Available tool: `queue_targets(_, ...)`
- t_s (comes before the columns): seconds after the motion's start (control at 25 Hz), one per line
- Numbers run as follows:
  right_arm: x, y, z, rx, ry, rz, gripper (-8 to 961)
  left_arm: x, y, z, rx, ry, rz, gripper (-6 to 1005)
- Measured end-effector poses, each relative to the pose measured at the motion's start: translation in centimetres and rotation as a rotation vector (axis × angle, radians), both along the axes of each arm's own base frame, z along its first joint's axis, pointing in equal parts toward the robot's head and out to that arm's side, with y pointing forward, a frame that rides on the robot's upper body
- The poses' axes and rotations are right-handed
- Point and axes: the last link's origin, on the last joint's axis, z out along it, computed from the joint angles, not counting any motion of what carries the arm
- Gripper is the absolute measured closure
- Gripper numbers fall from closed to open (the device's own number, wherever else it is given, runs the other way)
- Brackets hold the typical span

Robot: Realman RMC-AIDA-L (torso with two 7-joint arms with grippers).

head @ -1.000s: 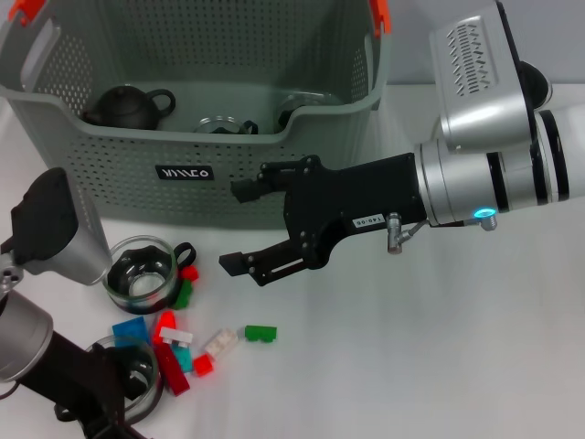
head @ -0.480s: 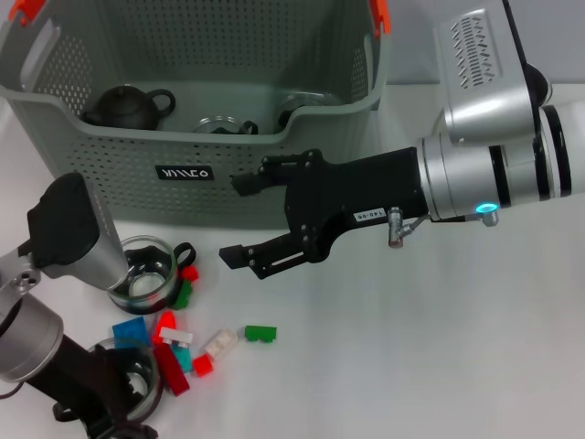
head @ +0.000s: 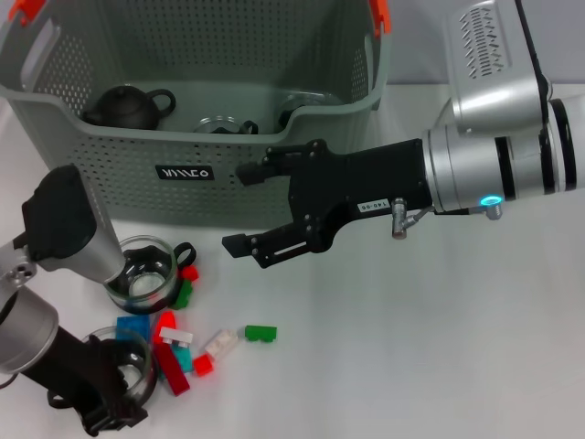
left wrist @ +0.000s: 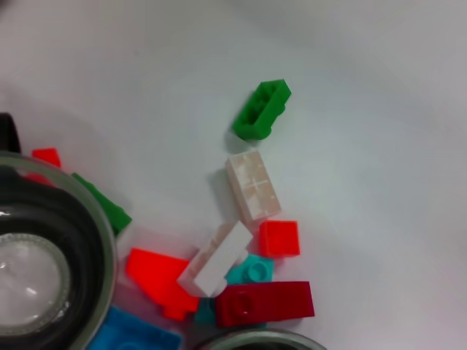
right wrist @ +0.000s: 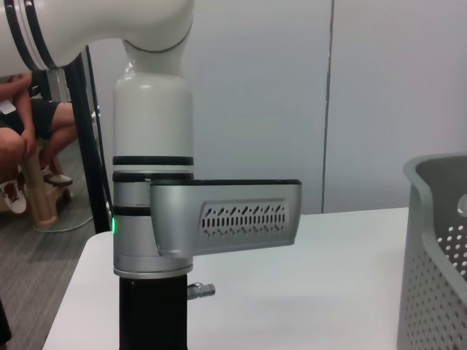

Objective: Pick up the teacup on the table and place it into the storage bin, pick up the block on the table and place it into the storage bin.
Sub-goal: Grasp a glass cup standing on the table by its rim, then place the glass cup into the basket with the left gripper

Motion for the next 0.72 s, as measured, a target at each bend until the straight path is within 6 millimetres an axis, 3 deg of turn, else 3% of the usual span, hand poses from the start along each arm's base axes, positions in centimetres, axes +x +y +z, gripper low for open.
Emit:
queue_targets(0.56, 0.04, 0.36, 0.26, 0.013, 0.001, -0.004, 14, 0.32, -0.12, 0.94, 0.042, 0.003, 0.007, 953)
queue_targets(0.72, 0.04, 0.38, 0.27, 0.014, 0.001, -0.004, 14, 0.35, -0.11, 1.01, 0.047, 0.005, 0.014, 956)
